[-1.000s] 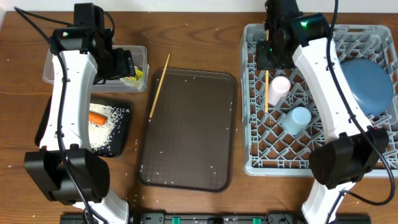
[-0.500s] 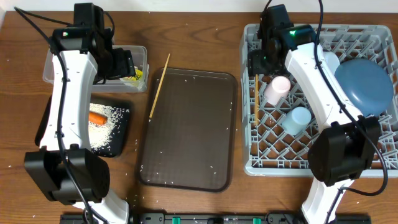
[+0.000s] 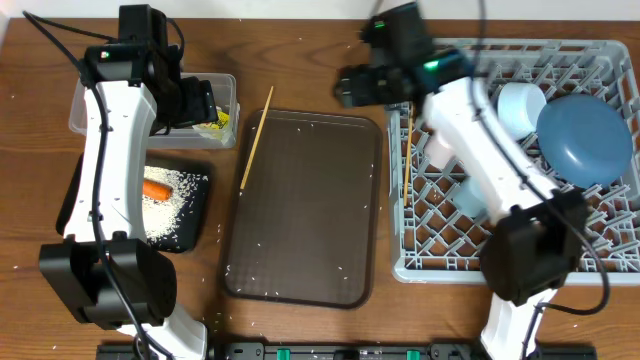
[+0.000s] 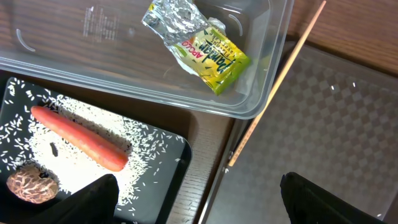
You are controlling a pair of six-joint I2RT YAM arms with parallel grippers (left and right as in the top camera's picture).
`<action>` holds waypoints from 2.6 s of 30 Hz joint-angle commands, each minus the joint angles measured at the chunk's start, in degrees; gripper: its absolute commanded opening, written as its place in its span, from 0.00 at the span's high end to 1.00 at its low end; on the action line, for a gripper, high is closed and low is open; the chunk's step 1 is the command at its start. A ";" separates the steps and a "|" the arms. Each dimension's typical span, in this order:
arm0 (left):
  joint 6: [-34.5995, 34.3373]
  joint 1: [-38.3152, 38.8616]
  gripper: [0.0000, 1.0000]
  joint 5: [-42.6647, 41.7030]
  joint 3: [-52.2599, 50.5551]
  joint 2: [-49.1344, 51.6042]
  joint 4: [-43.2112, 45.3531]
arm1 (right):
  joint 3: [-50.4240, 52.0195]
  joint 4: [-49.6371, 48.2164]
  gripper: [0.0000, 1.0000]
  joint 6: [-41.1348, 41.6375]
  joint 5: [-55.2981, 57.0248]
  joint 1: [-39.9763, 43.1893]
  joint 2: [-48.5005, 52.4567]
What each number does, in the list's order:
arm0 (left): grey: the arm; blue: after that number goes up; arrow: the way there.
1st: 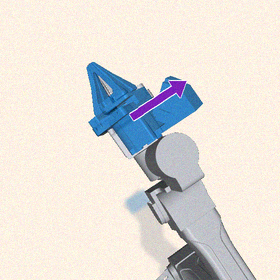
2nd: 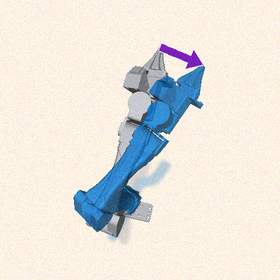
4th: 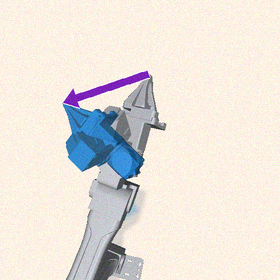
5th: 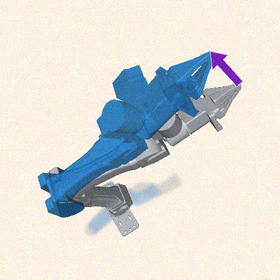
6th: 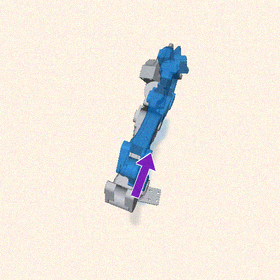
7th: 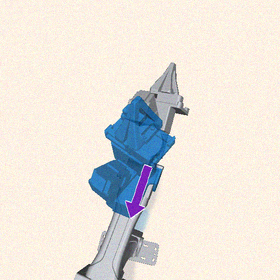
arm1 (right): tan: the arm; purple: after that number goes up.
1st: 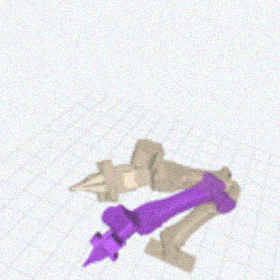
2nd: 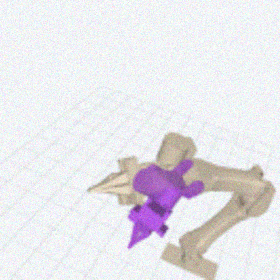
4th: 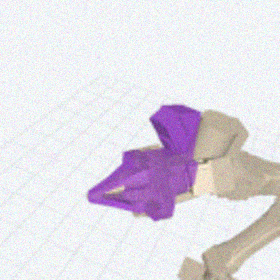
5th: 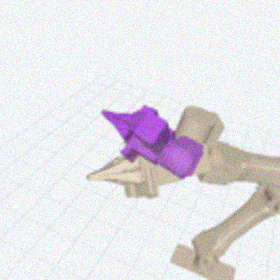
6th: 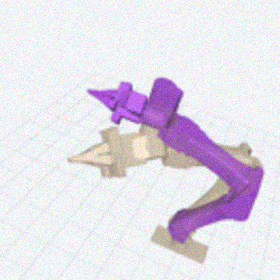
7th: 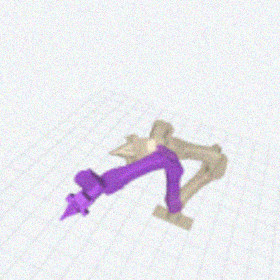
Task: Sort waste into correct bins and load items into the dishwasher rack
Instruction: 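Move the right gripper back to the second chopstick and grasp it, then carry the second chopstick into the rack and release it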
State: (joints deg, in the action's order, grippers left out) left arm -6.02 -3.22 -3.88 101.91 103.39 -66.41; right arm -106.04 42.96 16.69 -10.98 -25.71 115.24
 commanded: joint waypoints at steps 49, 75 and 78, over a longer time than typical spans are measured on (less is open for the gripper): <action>-1.79 -1.97 0.04 5.22 -0.48 0.33 -2.14 | -0.90 -33.73 0.76 21.53 -4.28 -15.50 30.12; -1.79 -1.97 0.04 5.22 -0.48 0.33 -2.08 | -0.96 -6.01 0.99 6.73 -11.56 -1.18 7.21; -1.79 -1.97 0.03 5.22 -0.48 0.33 -2.10 | -0.96 0.13 0.99 4.81 -11.47 2.73 -0.55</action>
State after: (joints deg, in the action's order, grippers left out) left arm -7.51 -5.06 0.43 101.91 103.39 -68.36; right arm -106.54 40.23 26.37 -22.20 -25.98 124.53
